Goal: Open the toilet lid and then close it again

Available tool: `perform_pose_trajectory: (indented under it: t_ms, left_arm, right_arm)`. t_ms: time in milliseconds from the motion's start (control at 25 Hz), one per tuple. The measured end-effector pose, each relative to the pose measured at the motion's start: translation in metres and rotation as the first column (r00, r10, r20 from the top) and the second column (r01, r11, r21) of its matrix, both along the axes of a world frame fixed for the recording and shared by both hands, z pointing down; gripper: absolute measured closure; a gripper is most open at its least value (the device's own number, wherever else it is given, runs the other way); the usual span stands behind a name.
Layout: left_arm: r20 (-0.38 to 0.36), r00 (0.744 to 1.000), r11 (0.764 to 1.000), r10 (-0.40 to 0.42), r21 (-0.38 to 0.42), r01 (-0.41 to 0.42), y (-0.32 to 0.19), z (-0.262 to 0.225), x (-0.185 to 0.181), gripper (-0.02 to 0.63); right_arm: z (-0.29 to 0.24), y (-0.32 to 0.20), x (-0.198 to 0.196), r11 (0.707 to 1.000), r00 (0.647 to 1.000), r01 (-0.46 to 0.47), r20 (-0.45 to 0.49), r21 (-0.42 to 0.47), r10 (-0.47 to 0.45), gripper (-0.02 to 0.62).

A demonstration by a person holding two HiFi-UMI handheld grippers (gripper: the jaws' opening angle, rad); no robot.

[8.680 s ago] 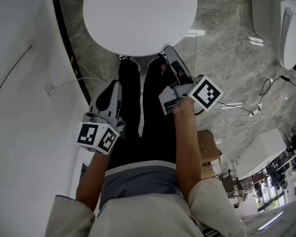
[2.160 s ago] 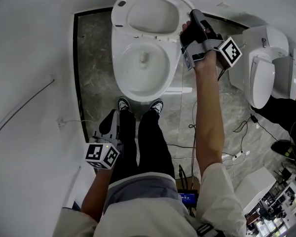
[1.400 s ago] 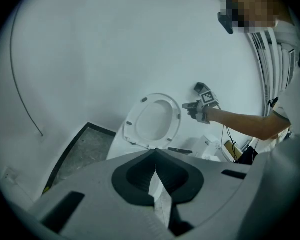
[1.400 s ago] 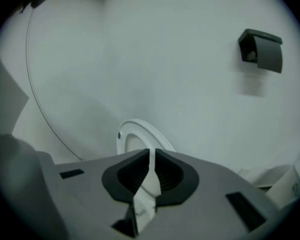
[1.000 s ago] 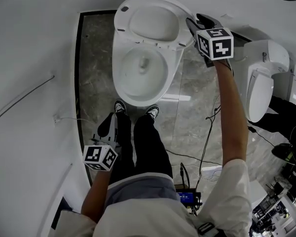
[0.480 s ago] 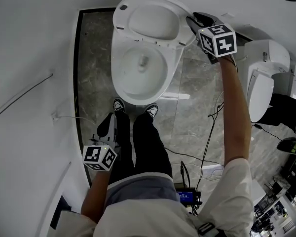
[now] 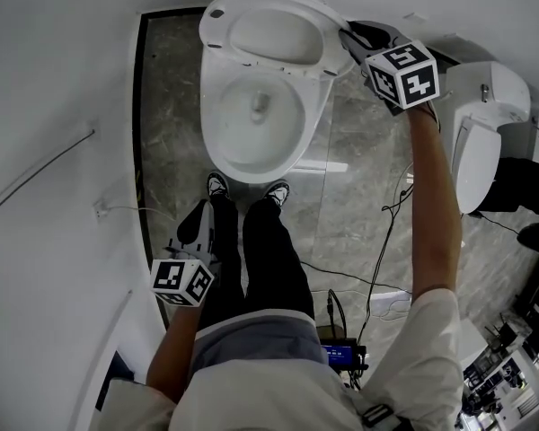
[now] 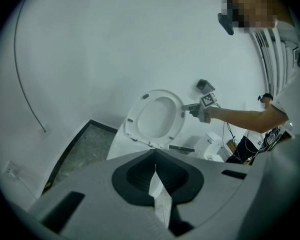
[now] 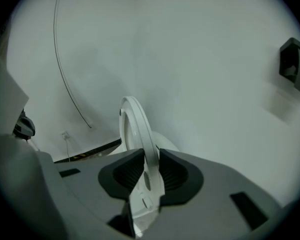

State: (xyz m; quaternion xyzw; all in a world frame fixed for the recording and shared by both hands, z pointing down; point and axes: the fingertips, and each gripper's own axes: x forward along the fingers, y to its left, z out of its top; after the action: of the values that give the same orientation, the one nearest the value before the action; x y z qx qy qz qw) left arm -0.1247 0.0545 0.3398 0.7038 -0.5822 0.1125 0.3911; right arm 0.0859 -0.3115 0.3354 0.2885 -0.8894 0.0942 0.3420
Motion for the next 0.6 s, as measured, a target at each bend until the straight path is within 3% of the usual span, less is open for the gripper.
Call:
perform_pose_trajectory:
  t_ms: [600]
  left_arm:
    - [-0.021,0.999,0.999,0.047,-0.006,-0.048,0.006,0.002,0.017,0.6]
  right_arm:
    - [-0.002,0.05,-0.007,0.993,0.993,0.114,-0.027,0.024,-0.113,0.517]
